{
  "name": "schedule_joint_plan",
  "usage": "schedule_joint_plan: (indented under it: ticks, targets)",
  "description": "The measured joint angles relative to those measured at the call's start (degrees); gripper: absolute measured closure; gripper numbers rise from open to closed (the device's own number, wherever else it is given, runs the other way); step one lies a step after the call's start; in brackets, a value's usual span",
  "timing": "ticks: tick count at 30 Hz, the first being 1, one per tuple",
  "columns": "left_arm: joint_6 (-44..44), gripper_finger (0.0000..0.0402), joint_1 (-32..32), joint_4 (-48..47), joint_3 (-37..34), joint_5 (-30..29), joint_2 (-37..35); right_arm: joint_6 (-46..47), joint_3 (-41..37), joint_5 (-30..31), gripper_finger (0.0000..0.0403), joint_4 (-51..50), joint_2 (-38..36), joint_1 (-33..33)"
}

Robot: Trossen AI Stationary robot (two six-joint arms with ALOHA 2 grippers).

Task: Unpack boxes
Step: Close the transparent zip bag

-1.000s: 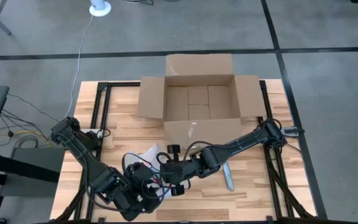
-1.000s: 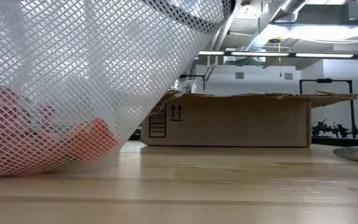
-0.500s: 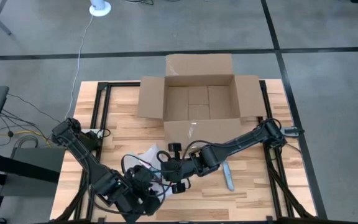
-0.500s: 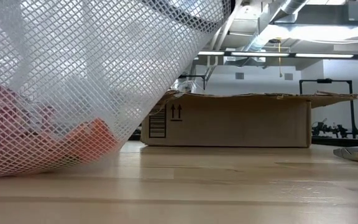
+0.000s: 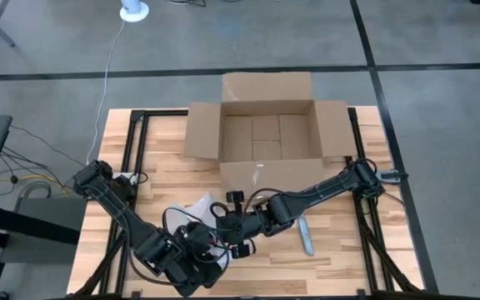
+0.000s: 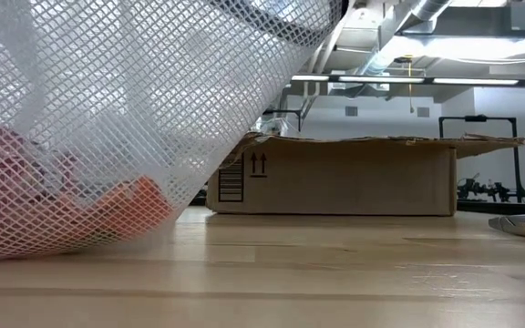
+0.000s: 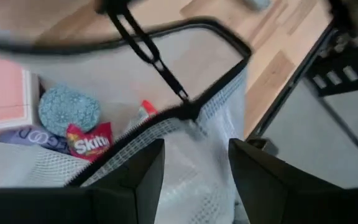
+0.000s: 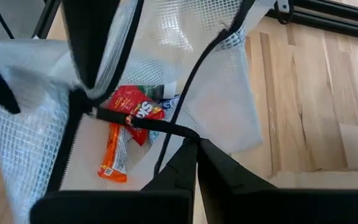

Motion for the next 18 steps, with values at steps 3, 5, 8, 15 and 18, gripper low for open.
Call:
schedule_joint_plan:
  ticks: [3,5,8,15,18]
  targets:
    - [0.3,0.0238,0.5,0.3,0.0,0.9,0.8,-0.1,0.0,0.0,0.0403,0.0,0.0,0.0]
    - [0.0,0.0244,0.5,0.1,0.0,-0.4,0.9,-0.1,0.0,0.0,0.0403,0.0,0.0,0.0]
    - [0.2,0.0285,0.4,-0.1,0.1,-2.2,0.9,-0.2,0.0,0.0,0.0403,-0.4,0.0,0.0]
    - [4.1,0.0398,-1.8,-0.2,0.2,-3.0,0.9,-0.9,0.0,-0.1,0.0403,-1.1,0.0,-0.1]
    - [4.2,0.0401,-4.7,-1.1,0.7,-5.4,0.9,-3.0,0.0,-0.2,0.0403,0.3,0.0,0.5]
